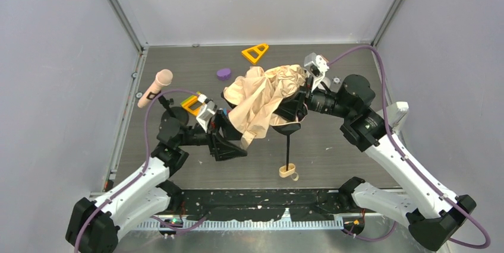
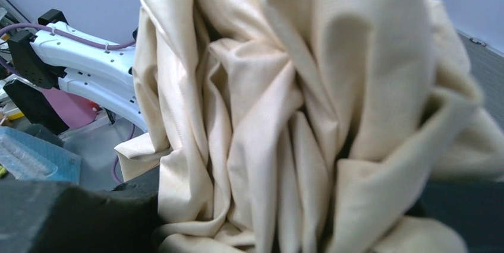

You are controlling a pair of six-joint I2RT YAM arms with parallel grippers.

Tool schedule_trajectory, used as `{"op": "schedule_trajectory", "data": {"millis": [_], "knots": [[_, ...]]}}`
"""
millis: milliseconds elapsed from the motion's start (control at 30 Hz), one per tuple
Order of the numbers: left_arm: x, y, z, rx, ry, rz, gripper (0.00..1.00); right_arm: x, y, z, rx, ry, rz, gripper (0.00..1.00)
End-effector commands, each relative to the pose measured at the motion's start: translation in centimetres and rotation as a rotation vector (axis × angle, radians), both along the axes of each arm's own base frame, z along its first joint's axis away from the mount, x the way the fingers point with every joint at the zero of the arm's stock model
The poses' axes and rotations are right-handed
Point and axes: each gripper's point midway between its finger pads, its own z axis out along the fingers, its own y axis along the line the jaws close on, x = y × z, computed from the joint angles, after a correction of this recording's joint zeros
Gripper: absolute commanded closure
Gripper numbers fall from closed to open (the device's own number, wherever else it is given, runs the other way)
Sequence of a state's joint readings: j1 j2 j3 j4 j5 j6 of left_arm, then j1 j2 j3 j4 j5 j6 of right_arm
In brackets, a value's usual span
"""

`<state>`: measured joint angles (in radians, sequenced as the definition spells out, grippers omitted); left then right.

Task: Put away the umbrella

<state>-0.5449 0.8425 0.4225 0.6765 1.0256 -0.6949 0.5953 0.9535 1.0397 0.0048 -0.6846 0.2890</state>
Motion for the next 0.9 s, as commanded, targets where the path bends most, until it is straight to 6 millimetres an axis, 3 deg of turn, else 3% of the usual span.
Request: {"op": "schedule_trajectory", "data": {"millis": [0, 133, 233, 267, 467, 600, 867], "knots": [[-1.9, 0.2, 1.5, -0.031, -0.059, -0.083, 0.43, -1.0, -1.1, 4.6, 0.06, -0.127, -0.017, 0.94], [-2.9, 0.3, 1.6, -0.021, -0.049, -0.128, 0.69, -0.9, -1.3, 4.4, 0.045, -0.126, -0.029, 0.94], [-3.5, 0.5, 2.1, -0.022, -0.047, -0.141, 0.98, -0.9, -1.5, 4.4, 0.043, -0.128, -0.034, 0.94], [-3.6, 0.6, 2.3, -0.018, -0.055, -0.137, 1.0, -0.8, -1.5, 4.2, 0.039, -0.125, -0.037, 0.94], [-2.9, 2.5, 2.1, 0.163, -0.154, 0.042, 1.0, 0.8, -2.2, 1.9, -0.054, -0.113, -0.119, 0.94], [-1.8, 4.6, 4.5, 0.251, -0.328, 0.202, 1.0, 2.0, -2.3, -0.7, -0.139, -0.076, -0.157, 0.94], [-1.3, 6.1, 8.2, 0.388, -0.492, 0.221, 1.0, 2.6, -2.1, -3.4, -0.201, -0.038, -0.15, 0.94]]}}
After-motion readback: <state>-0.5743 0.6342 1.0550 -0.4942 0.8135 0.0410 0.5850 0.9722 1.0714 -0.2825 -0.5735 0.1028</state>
